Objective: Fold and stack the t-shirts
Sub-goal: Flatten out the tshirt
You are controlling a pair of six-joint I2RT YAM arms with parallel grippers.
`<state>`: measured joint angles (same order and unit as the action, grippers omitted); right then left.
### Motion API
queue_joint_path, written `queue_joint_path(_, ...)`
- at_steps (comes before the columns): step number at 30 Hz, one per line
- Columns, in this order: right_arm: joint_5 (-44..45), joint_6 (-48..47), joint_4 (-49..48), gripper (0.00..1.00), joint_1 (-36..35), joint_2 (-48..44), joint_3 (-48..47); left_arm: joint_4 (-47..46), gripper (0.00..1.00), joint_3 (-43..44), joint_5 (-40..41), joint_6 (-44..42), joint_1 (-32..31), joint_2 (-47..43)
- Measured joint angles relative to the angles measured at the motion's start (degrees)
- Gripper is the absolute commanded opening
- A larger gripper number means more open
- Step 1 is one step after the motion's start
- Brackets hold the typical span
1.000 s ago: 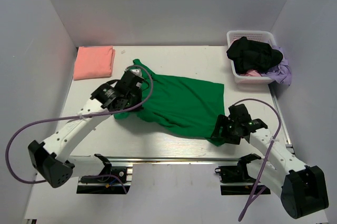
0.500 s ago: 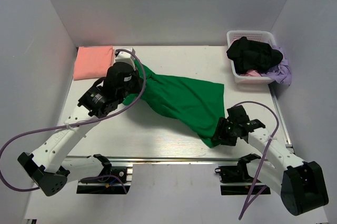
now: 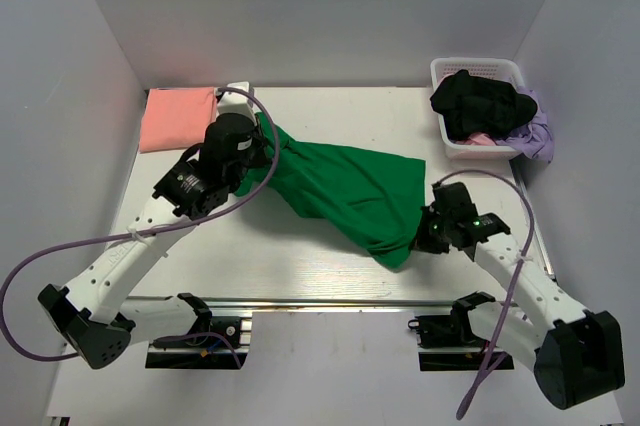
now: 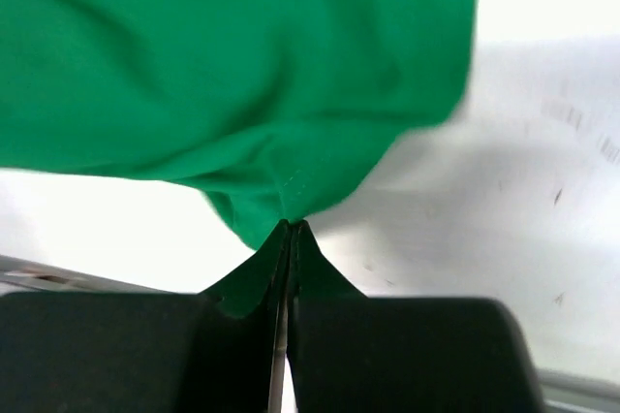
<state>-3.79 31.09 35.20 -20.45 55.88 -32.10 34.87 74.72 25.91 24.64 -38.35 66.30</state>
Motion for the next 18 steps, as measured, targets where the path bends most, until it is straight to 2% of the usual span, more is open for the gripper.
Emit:
queue_joint_path(8, 2.25, -5.81, 2.97, 0.0, 0.07, -1.18, -12.85, -2.29, 0.0, 0.59, 5.33, -2.51, 0.0, 1.31)
queue_joint_path(14, 13.57, -9.35, 7.67, 0.0, 0.13, 0.28, -22.47, -3.3, 0.0, 4.07, 13.7, -5.53, 0.46, 5.25)
queue_joint_path(18, 21.35, -11.19, 9.18, 0.0, 0.48, 2.03, -25.03, -5.29, 0.0, 5.86, 18.01, -8.39, 2.05, 7.76)
